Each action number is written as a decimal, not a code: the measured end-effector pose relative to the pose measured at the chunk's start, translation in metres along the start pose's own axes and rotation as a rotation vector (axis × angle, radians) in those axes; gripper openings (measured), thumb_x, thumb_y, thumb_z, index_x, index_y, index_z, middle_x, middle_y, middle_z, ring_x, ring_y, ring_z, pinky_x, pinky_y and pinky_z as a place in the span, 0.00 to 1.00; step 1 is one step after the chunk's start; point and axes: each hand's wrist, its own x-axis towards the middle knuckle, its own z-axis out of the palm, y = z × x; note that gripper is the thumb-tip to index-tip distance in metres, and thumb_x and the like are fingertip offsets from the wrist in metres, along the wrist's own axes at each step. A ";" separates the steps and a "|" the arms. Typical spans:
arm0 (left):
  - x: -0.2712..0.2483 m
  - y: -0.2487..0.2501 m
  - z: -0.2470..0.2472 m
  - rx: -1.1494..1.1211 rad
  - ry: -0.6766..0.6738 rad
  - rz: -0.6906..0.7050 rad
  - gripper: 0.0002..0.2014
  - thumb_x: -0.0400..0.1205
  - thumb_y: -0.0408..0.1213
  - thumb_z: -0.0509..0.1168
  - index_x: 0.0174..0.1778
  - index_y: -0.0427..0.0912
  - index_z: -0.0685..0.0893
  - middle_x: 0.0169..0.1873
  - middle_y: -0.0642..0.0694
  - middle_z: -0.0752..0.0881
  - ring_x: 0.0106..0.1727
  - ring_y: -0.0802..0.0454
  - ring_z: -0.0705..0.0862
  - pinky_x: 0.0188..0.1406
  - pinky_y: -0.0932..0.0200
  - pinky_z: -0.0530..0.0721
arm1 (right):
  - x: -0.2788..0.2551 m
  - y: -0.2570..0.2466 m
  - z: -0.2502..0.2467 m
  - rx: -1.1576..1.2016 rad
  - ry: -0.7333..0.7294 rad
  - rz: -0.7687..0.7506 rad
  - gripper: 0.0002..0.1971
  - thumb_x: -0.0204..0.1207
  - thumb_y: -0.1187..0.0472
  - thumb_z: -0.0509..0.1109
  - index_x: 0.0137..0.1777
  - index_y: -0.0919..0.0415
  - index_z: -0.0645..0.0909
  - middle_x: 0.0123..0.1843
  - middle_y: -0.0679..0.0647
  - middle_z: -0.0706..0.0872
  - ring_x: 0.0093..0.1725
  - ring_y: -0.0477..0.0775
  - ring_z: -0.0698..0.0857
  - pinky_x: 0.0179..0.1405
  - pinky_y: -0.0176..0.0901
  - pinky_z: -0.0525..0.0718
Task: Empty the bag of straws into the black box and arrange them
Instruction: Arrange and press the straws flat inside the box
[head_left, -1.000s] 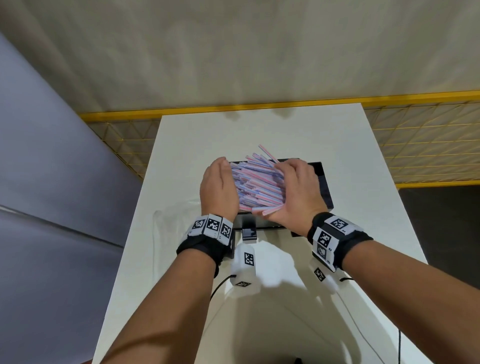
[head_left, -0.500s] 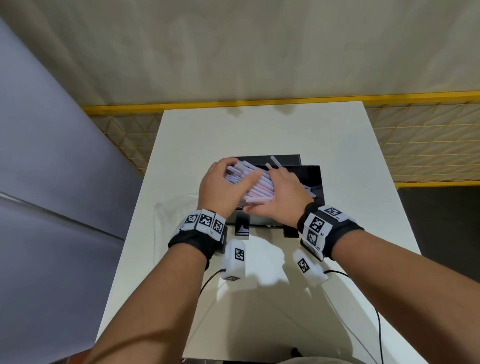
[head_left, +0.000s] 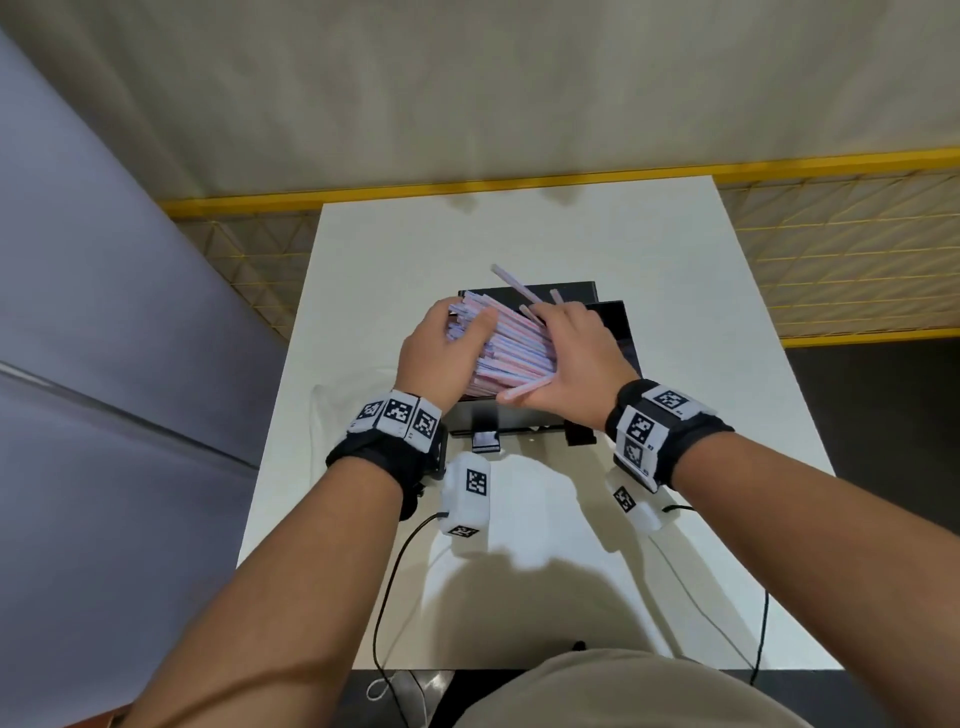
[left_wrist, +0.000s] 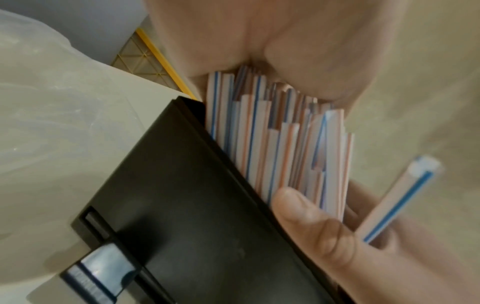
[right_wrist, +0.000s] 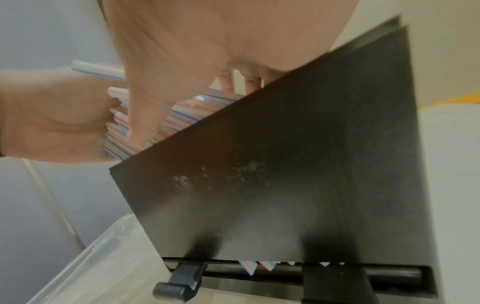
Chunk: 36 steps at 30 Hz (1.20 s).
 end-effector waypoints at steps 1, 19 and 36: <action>-0.002 0.001 0.000 -0.002 -0.029 0.010 0.14 0.86 0.57 0.66 0.62 0.53 0.82 0.54 0.54 0.89 0.57 0.51 0.88 0.66 0.49 0.84 | -0.002 0.002 -0.003 -0.030 0.026 0.006 0.60 0.50 0.20 0.71 0.80 0.54 0.68 0.69 0.59 0.76 0.70 0.62 0.74 0.71 0.59 0.75; -0.012 -0.018 -0.016 -0.286 -0.074 0.022 0.39 0.84 0.66 0.60 0.89 0.52 0.60 0.87 0.45 0.66 0.85 0.48 0.69 0.86 0.42 0.69 | -0.015 -0.008 -0.018 0.036 -0.036 0.225 0.11 0.76 0.70 0.71 0.53 0.58 0.90 0.50 0.52 0.90 0.47 0.51 0.84 0.53 0.35 0.77; -0.013 -0.006 0.004 -0.211 0.117 0.078 0.33 0.86 0.63 0.59 0.85 0.51 0.71 0.83 0.50 0.74 0.82 0.53 0.73 0.81 0.52 0.72 | -0.016 0.022 -0.028 -0.100 -0.132 -0.147 0.10 0.74 0.75 0.68 0.45 0.62 0.89 0.47 0.57 0.86 0.49 0.61 0.79 0.51 0.54 0.80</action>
